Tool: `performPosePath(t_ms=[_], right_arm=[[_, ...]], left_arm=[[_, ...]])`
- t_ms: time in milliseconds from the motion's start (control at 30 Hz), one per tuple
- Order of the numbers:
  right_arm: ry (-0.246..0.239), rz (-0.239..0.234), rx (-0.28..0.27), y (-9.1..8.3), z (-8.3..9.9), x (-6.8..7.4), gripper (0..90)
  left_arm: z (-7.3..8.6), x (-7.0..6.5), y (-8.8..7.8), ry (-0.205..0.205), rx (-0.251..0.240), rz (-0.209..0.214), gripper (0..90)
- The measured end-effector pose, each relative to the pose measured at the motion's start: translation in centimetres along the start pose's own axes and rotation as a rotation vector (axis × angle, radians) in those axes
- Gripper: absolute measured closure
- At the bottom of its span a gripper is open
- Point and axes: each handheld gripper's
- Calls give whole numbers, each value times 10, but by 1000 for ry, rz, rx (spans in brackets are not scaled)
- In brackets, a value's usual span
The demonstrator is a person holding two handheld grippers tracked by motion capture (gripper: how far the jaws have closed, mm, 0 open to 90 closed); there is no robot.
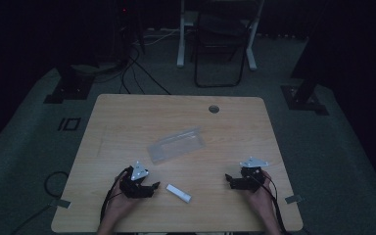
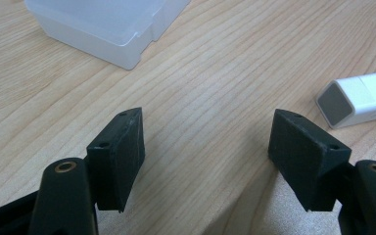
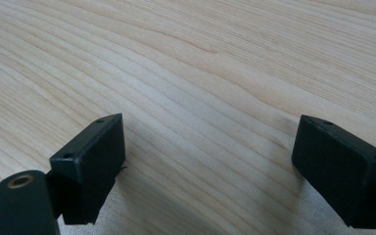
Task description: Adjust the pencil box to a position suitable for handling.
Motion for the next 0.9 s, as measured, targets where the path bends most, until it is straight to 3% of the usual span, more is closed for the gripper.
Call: performPosePath(t_ms=[733,900], right_arm=[[-1,-1,0,0,0,0,125],[0,-1,0,0,0,0,125]], left_arm=[[-1,-2,-1,11,10,6,310],[-5,-5,-6,37,15,-19,396]])
Point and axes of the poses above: each handheld gripper's, and its own axes: y roughly forward along the jaws, z roughly out of its underside, x roughly to its left, and after that the axes turned 10 degrees about -z, right-handed
